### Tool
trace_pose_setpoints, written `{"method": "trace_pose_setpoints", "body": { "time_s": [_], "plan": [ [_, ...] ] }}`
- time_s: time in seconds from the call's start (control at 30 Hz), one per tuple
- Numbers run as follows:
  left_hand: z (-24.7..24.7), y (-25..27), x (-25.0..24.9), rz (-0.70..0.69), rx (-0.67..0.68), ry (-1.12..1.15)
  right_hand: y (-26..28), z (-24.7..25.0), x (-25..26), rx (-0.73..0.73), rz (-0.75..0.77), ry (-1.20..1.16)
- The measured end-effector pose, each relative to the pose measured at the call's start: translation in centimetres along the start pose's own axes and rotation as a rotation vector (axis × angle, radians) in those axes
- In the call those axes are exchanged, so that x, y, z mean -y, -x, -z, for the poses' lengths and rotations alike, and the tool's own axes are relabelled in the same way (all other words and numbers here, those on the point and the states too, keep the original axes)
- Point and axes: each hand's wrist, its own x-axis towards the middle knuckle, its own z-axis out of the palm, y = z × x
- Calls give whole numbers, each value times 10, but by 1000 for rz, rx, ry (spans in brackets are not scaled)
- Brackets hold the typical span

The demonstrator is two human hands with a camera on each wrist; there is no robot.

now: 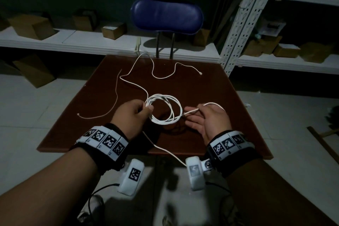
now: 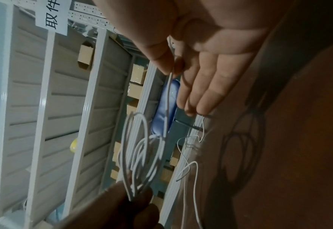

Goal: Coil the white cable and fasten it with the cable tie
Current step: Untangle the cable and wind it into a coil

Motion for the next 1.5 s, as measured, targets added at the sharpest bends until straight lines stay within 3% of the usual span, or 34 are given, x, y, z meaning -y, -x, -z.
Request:
{"method": "trace_pose_setpoints", "body": {
  "time_s": [0.17,0.33,0.57,0.67,0.8,0.93,1.07,1.2,1.33,1.5],
  "plan": [
    [-4,6,-6,-80,112,-179,7,-3,2,94,-67,54],
    [-5,9,-10,-126,225,-204,13,-5,2,153,-141,66],
    [-12,9,-9,-142,267,-266,10,-4,-10,247,-175,214],
    [-14,7,-8,-149,286,-287,10,-3,-12,353,-200,217],
    [-14,9,-6,-143,320,-246,8,5,-15,518,-128,412],
    [-17,11,-4,-177,362,-281,12,7,-9,522,-128,689],
    [-18,12,-3,-163,406,-296,12,10,-11,470,-109,668],
    [-8,11,-2,-100,391,-152,13,13,-10,492,-123,732],
    [-6,10,-12,-341,232,-87,16,14,-11,505,-150,794],
    [-25,16,-23,-597,258,-15,14,4,-8,469,-208,965]
  ]
}}
